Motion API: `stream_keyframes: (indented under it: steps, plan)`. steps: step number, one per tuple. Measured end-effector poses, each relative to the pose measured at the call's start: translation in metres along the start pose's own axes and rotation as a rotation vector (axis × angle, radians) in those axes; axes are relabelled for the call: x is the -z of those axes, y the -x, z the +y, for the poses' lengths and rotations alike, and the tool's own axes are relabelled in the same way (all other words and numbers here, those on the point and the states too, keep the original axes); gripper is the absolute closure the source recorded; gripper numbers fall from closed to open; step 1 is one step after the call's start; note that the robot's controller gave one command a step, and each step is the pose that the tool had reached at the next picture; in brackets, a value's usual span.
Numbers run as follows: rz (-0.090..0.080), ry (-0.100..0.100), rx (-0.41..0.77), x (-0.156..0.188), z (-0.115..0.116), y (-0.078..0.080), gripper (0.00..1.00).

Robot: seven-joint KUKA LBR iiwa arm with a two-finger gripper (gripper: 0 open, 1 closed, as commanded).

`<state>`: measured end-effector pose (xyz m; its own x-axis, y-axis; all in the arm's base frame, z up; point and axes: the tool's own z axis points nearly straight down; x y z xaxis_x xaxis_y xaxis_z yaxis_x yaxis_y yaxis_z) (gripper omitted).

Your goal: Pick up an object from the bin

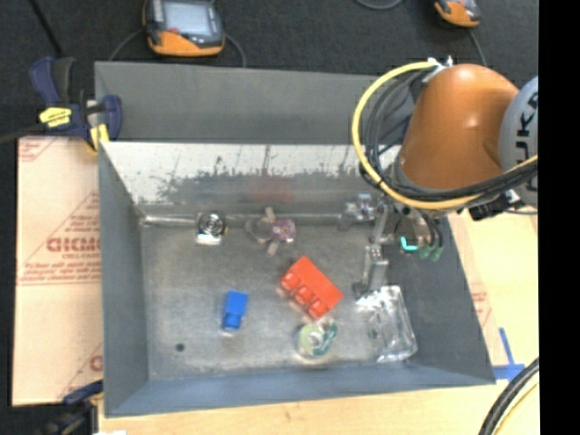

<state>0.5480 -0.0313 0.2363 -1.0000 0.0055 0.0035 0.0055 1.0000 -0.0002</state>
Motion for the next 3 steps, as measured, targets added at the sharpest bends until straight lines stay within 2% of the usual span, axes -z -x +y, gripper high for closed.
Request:
stream_keyframes:
  steps: [1, 2, 3]
  plan:
    - [-0.001, 0.0, -0.04, -0.165, -0.024, -0.001, 0.0]
    - [-0.007, 0.002, -0.267, -0.165, 0.022, -0.026, 0.0]
    - [-0.011, 0.002, -0.265, -0.162, 0.021, -0.024, 1.0]
